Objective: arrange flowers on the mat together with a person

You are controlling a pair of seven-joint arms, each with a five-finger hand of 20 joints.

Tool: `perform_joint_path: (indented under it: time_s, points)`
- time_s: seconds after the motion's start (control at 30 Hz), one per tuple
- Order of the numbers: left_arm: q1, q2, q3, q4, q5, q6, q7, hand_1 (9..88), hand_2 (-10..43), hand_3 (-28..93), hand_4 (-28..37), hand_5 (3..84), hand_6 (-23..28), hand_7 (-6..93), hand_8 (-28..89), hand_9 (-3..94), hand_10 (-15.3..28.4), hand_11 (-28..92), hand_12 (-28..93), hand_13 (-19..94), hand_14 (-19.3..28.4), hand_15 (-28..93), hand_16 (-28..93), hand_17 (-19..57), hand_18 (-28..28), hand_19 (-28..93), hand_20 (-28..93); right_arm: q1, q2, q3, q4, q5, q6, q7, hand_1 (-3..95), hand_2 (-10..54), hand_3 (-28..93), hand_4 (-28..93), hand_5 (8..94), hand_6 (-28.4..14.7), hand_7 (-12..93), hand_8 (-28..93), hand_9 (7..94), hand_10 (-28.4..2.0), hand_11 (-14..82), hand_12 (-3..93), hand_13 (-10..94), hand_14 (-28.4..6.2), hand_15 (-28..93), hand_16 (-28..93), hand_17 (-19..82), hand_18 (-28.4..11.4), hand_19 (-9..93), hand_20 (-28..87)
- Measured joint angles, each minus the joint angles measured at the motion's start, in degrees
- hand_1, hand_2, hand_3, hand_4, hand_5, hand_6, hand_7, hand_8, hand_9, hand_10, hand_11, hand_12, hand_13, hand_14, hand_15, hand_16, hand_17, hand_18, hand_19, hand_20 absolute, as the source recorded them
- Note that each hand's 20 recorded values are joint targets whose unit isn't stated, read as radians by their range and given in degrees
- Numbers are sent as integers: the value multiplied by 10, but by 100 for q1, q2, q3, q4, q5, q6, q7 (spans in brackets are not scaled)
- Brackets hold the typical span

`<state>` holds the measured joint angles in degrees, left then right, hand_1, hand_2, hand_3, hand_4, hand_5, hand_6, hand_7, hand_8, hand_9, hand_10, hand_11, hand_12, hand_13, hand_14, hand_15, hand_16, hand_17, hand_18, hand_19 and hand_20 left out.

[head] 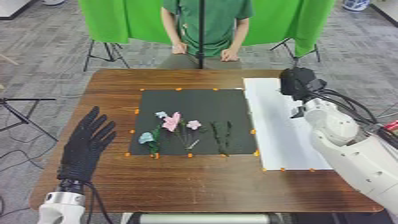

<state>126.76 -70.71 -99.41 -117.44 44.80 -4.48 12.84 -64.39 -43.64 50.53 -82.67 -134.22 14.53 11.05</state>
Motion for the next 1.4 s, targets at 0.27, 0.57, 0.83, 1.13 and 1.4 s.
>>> perform_joint_path:
  time_s: [0.27, 0.57, 0.83, 1.13, 1.4]
  points:
    - [-33, 4, 38, 5, 0, -6, -9, 283, -47, 675, -269, 231, 14, 196, -110, 184, 98, 180, 152, 190, 126, 174, 56, -112, 207, 388, 74, 359, -744, -443, -188, -54, -1027, -714, 522, -95, 811, -283, 722, 23, 487, -32, 885, -54, 178, 490, 777, -50, 696, 285, 404, -183, 931, 455]
    - [-42, 6, 33, 9, -3, -5, -8, 283, -46, 674, -267, 231, 14, 197, -110, 185, 99, 180, 151, 191, 127, 175, 55, -113, 207, 388, 74, 359, -1341, -767, -134, -281, -1277, -677, 520, -95, 808, -283, 720, 21, 485, -28, 881, -53, 177, 489, 773, -52, 698, 283, 403, -185, 932, 454]
    - [-63, 10, 38, 23, -3, -6, -16, 283, -47, 675, -268, 232, 14, 196, -110, 185, 98, 180, 152, 191, 127, 175, 55, -113, 208, 390, 75, 199, -1334, -779, -346, -460, -1602, -596, 510, -95, 806, -283, 703, 20, 490, -20, 868, -55, 175, 490, 760, -53, 703, 285, 392, -184, 929, 454]
    - [-58, 10, 38, 23, -3, -6, -16, 285, -48, 675, -266, 229, 13, 196, -110, 184, 98, 181, 151, 191, 127, 178, 54, -113, 208, 391, 74, 74, -1263, -705, -530, -586, -1891, -587, 474, -95, 790, -283, 647, 12, 464, -19, 815, -58, 171, 487, 715, -60, 718, 286, 361, -181, 913, 461]
    - [-56, 0, 31, 23, 0, -6, -23, 284, -48, 674, -266, 228, 13, 197, -110, 184, 98, 180, 150, 191, 125, 176, 54, -113, 208, 391, 73, -2, -1168, -548, -717, -614, -2082, -581, 398, -95, 841, -282, 545, -1, 337, -166, 631, -89, 314, 337, 666, -68, 732, 260, 335, -184, 893, 484]
